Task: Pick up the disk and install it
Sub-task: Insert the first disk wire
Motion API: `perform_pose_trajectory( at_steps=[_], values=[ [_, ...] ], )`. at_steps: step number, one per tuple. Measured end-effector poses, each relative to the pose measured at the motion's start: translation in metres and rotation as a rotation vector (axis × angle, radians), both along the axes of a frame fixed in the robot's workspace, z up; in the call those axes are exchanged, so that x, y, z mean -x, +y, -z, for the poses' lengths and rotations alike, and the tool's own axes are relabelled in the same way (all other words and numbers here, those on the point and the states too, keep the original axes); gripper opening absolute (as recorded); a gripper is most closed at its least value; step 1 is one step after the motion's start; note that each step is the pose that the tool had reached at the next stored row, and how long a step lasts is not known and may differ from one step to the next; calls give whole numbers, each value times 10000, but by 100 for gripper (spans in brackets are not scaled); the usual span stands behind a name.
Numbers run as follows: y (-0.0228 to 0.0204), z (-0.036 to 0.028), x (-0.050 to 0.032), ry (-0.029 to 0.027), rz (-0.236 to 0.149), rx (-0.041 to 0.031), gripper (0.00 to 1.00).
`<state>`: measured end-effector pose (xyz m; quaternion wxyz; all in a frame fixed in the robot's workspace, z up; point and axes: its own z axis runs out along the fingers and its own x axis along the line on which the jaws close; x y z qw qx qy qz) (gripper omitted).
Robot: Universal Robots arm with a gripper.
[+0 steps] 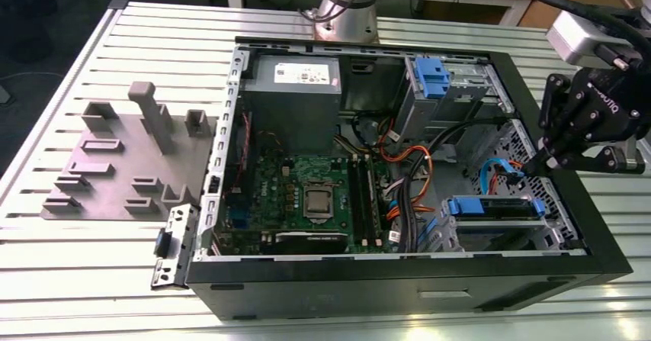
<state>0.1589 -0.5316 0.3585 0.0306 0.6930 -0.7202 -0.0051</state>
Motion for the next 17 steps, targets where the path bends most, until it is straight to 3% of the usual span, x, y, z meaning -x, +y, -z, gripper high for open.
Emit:
perform_pose_trajectory(
  at_steps=[3,6,7,13,14,15,17],
  values=[
    [32,10,-19,101,0,7,11],
    [53,27,-35,167,-1,5,24],
    [62,30,-40,186,-2,7,24],
    [129,49,-49,229,-1,0,25],
    [137,61,-49,229,-1,38,25],
    [148,73,-49,229,-1,91,31],
    [171,96,-49,231,-4,168,31]
  ],
)
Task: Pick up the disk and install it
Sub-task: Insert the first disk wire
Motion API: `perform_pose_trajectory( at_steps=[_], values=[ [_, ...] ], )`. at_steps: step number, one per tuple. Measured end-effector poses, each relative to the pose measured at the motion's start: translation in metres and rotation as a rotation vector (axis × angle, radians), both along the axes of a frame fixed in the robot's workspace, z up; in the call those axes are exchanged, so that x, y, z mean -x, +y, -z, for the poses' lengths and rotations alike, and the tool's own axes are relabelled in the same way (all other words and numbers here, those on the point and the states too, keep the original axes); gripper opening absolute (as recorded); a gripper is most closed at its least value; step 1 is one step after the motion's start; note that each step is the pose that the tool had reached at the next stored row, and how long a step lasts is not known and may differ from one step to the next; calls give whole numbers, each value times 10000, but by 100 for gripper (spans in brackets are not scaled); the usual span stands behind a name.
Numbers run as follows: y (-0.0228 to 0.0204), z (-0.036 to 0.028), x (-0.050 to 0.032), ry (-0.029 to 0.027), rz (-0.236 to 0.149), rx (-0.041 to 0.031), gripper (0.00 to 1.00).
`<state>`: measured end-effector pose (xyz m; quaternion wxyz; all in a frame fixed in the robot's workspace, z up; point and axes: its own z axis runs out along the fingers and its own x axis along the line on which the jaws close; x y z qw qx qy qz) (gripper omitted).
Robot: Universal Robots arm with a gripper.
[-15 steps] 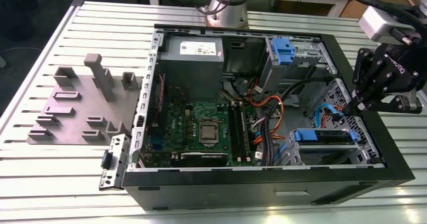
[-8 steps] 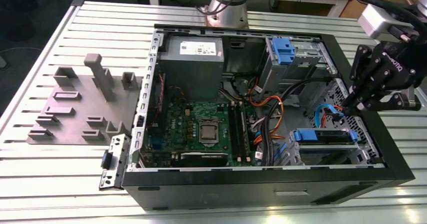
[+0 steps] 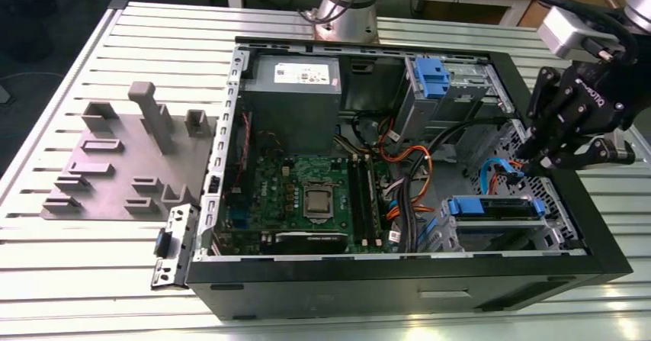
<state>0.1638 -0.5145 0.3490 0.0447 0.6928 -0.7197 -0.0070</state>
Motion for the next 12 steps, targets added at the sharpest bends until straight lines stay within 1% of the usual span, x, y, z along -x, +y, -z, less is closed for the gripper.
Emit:
perform_pose_trajectory(
  at_steps=[1,2,3,4,5,6,7,12],
  values=[
    [8,9,0,2,-7,40,31],
    [15,17,0,5,-14,118,31],
    [21,21,0,11,-21,239,31],
    [27,23,0,17,-25,384,31],
    [33,25,0,24,-27,559,31],
    [38,27,0,30,-28,706,31],
    [43,29,0,33,-33,768,31],
    [69,56,0,31,-150,769,31]
  ],
)
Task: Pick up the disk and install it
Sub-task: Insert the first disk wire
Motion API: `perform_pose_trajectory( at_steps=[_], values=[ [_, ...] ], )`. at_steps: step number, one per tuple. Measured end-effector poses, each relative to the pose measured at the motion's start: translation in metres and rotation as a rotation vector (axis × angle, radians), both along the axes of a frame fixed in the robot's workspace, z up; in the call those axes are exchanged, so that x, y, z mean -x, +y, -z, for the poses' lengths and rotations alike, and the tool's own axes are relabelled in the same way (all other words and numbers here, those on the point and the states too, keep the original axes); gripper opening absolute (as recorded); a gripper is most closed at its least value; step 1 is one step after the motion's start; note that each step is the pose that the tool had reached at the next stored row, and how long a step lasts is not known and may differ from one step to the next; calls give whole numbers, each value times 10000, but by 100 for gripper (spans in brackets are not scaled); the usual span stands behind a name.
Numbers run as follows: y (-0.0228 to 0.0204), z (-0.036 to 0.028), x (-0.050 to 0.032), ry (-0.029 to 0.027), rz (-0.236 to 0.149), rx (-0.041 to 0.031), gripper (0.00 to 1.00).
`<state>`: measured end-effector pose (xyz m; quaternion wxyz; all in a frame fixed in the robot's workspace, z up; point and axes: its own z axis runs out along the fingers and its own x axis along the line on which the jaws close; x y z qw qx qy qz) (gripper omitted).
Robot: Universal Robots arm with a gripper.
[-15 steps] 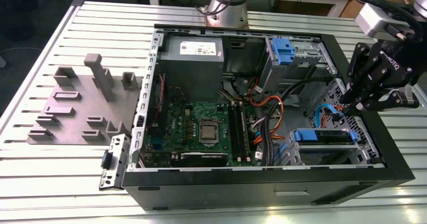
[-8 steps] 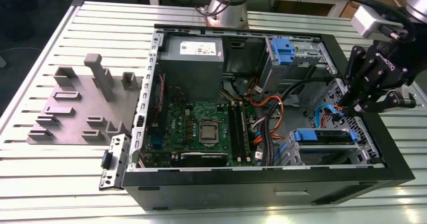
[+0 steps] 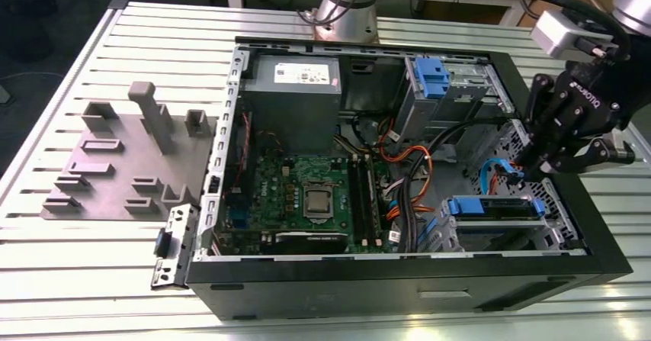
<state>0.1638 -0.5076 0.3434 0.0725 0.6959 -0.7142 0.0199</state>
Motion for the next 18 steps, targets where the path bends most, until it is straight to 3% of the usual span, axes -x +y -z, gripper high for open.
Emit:
perform_pose_trajectory(
  at_steps=[10,13,14,18],
  values=[
    [33,37,0,-1,-127,23,31],
    [33,37,0,0,-150,29,24],
    [34,38,0,-1,-161,30,17],
    [35,37,9,-2,-205,33,16]
  ],
)
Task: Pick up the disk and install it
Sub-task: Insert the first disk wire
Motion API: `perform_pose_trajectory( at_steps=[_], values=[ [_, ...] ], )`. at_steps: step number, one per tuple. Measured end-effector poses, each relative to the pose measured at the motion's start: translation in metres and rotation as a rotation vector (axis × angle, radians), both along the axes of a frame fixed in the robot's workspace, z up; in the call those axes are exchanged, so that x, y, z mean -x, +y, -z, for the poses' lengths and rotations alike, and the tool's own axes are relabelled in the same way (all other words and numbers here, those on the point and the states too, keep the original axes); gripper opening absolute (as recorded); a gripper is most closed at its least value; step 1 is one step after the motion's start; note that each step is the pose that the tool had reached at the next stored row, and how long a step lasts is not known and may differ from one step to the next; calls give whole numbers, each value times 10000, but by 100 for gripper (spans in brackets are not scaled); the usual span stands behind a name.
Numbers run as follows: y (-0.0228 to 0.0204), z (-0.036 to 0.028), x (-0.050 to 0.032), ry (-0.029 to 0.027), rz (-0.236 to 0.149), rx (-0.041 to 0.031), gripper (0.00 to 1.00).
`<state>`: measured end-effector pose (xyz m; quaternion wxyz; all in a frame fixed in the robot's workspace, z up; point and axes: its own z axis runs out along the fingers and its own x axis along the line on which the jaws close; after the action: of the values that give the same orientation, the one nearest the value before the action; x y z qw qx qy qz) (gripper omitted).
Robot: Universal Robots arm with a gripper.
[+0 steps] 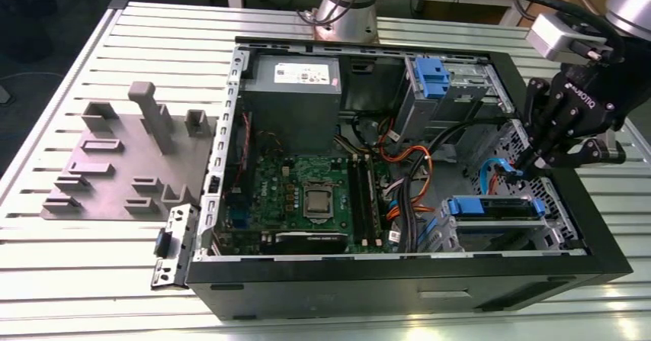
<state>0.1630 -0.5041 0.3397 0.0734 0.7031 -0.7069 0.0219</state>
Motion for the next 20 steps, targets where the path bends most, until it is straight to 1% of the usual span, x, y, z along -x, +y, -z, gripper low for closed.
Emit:
perform_pose_trajectory(
  at_steps=[4,10,12,15,17,20],
  values=[
    [-1,-2,55,-19,-1,0,16],
    [-4,-2,77,-40,-53,-1,16],
    [-17,-2,84,-48,-99,0,16],
    [-46,-1,103,-82,-192,-1,16],
    [-71,-2,115,-104,-239,0,16],
    [-111,-1,124,-121,-285,-1,16]
  ],
)
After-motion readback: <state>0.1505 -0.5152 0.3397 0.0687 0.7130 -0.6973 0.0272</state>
